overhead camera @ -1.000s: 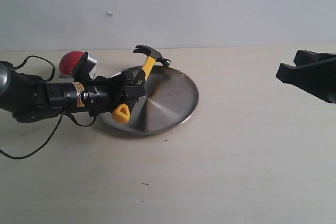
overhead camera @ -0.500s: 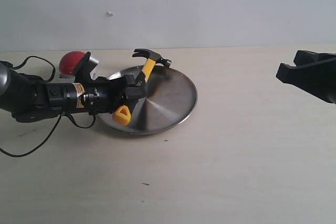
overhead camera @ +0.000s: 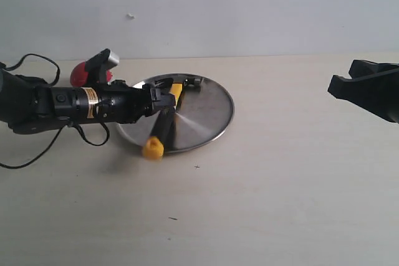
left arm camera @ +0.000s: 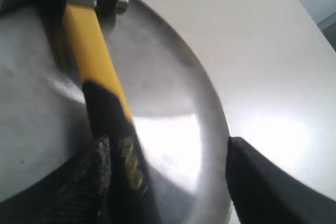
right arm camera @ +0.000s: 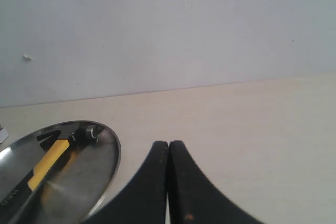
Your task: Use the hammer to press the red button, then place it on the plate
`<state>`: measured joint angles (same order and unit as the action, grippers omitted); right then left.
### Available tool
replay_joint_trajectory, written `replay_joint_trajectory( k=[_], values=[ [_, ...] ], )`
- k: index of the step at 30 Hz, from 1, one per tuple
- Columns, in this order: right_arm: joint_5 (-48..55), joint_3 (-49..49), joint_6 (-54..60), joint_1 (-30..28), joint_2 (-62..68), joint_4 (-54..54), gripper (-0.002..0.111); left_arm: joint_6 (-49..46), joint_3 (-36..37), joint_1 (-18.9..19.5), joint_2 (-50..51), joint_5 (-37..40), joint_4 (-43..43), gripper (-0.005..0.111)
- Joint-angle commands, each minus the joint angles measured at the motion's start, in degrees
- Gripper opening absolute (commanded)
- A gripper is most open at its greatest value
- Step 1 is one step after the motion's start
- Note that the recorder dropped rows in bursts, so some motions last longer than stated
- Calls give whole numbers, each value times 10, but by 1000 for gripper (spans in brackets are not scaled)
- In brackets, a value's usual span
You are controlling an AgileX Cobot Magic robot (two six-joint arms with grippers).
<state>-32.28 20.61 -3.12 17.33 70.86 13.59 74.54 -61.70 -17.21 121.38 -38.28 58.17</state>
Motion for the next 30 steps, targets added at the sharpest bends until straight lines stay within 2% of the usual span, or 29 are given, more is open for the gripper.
replay_joint_trajectory(
  k=[1,8,11,14,19,30],
  values=[
    [-4,-2,0,0,-2,-4,0,-54,-5,0,-34,90,12,62],
    [-4,-2,0,0,-2,-4,0,-74,-5,0,-62,142,54,61],
    [-4,-2,0,0,-2,-4,0,-80,-2,0,-99,165,61,36],
    [-4,-2,0,0,-2,-4,0,-66,10,0,-135,201,61,1],
    [-4,-2,0,0,-2,-4,0,-71,46,0,-204,265,61,0],
    [-4,-2,0,0,-2,-4,0,-157,185,0,-425,252,61,0]
  ],
)
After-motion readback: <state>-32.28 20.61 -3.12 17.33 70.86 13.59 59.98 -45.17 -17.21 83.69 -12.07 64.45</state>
